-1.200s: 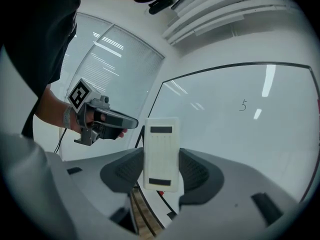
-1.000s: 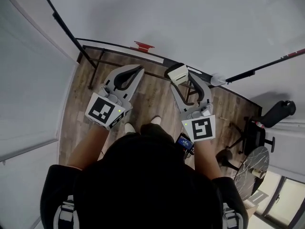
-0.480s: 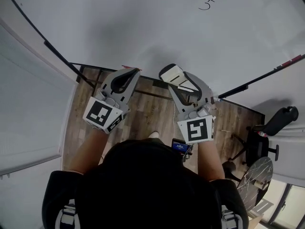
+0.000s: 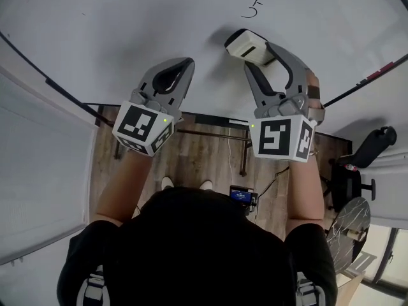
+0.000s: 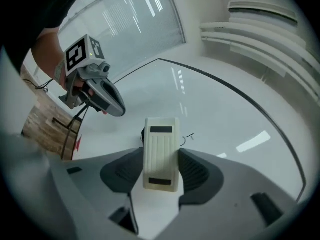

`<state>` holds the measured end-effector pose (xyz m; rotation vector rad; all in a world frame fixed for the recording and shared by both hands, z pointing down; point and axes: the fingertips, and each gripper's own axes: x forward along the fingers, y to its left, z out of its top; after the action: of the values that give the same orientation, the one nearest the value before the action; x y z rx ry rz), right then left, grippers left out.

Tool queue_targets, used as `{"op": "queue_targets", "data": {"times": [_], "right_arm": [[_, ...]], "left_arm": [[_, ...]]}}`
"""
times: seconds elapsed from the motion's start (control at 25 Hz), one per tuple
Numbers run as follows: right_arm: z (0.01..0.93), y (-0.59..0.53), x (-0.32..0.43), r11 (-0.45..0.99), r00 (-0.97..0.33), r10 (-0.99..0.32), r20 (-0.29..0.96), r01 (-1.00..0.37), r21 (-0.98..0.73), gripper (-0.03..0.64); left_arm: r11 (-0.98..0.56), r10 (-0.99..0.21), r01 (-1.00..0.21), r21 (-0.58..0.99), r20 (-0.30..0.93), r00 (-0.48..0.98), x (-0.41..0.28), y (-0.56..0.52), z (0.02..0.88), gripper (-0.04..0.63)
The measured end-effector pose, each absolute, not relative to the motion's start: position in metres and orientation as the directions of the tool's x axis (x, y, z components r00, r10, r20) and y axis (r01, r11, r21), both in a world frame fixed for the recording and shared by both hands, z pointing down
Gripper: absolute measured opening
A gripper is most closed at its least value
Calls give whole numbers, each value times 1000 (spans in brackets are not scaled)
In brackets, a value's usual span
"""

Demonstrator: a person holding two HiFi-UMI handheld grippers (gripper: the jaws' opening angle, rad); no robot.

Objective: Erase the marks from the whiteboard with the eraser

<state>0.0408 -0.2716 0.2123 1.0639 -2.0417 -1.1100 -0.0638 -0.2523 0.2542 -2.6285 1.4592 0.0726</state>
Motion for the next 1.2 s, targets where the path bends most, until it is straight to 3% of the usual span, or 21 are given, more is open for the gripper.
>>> {"op": "queue_targets", "data": {"times": [0.32, 0.56, 0.8, 1.2], "right_arm": [[124, -306, 37, 151, -394, -918, 36, -266, 952, 219], [110, -319, 33, 216, -309, -939, 153, -178, 960, 219], [109, -323, 35, 155, -201, -972, 124, -144, 977, 218], [184, -329, 20, 288, -185, -945, 268, -91, 953, 218]], "left_arm": [[-593, -786, -798, -105, -140, 602, -68, -266, 237, 6], [-613, -772, -785, -88, -144, 619, -72, -271, 241, 6], [-628, -758, -772, -93, -152, 635, -67, -276, 233, 6], [-634, -755, -768, -87, -144, 639, -70, -284, 240, 6]]}}
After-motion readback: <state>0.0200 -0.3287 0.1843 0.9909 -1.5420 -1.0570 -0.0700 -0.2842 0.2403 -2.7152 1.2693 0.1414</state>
